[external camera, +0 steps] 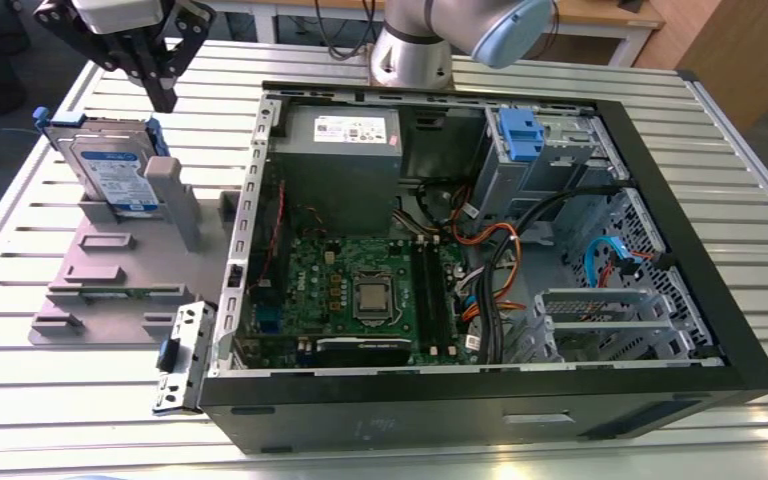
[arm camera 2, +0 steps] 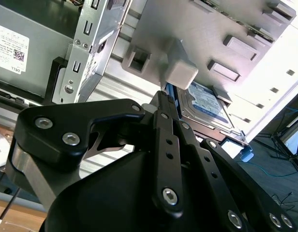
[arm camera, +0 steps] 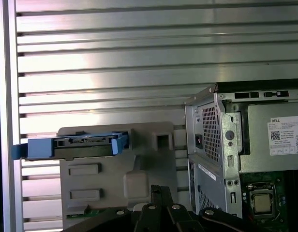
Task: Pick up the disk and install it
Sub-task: 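Reach for the disk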
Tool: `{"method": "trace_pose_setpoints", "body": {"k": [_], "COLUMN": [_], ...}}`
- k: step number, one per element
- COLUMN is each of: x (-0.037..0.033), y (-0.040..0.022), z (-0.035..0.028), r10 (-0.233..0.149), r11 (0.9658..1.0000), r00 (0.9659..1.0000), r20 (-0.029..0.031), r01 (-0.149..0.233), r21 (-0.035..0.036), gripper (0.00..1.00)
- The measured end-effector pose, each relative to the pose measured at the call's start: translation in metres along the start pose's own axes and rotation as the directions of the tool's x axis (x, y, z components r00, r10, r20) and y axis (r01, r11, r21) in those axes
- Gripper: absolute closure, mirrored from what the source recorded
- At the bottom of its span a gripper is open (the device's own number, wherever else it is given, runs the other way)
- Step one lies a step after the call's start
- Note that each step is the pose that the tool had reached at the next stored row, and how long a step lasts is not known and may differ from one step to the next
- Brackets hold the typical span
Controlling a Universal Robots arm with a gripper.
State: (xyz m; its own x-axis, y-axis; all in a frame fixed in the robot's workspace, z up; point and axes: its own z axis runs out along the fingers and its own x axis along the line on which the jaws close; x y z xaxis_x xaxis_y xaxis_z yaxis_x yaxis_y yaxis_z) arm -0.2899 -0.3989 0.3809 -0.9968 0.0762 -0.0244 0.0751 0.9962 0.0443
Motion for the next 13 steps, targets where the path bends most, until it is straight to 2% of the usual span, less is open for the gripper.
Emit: {"method": "trace_pose_setpoints", "body": {"k": [13], "x": [0.0033], "y": [-0.0003], "z": [0.0002], "r10": [0.000], "r11": [1.0000], "r00": [1.0000], "r20": [0.0000], "r01": [0.000], "r21": [0.0000], "gripper": [0.89]}}
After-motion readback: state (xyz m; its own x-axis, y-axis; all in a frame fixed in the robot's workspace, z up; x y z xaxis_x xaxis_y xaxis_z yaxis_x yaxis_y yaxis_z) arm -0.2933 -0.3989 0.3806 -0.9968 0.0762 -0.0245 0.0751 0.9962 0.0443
